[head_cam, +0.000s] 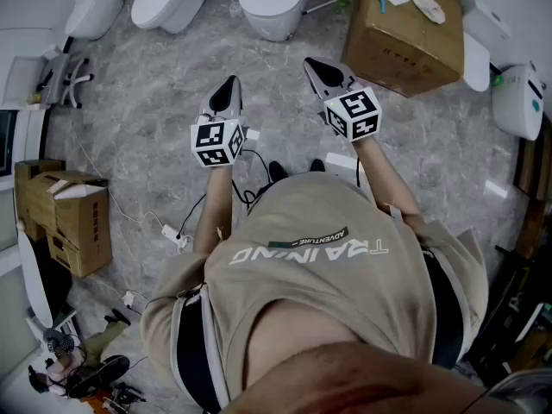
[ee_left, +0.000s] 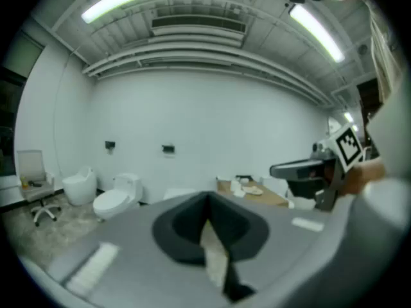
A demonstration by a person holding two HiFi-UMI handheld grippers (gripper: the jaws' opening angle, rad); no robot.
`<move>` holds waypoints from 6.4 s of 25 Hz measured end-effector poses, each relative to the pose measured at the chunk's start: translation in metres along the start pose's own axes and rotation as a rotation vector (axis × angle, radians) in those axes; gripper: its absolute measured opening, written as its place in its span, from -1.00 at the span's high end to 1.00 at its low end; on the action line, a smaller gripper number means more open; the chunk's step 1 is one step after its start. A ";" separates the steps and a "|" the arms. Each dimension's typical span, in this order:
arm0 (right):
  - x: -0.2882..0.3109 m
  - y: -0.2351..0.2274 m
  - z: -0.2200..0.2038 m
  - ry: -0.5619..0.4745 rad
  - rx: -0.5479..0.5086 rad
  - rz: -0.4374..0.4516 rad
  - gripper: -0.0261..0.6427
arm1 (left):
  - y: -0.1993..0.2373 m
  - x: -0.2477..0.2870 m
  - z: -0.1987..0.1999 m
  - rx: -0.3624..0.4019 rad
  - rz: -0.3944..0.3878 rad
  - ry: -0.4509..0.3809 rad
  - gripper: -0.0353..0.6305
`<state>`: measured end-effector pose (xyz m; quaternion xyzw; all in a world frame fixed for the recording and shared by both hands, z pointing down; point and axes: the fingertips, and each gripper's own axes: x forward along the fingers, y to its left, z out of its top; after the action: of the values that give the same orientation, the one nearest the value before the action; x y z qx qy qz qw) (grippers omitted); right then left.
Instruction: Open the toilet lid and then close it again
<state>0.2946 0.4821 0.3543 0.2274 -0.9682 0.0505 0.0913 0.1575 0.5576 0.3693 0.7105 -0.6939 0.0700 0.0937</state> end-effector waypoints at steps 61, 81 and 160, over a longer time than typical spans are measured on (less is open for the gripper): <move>0.386 -0.169 -0.013 0.160 0.144 -0.029 0.89 | 0.259 0.317 0.028 -0.085 -0.087 0.125 0.88; 0.438 -0.236 -0.011 0.214 0.232 -0.377 0.89 | 0.318 0.460 0.042 -0.010 -0.397 0.168 0.88; 0.563 -0.302 -0.480 0.718 0.664 -0.338 0.89 | 0.293 0.628 -0.433 0.017 -0.557 0.898 0.88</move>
<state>0.0086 0.0364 0.9534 0.3657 -0.7576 0.4142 0.3474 -0.1049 0.0404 0.9456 0.7686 -0.3698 0.3456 0.3912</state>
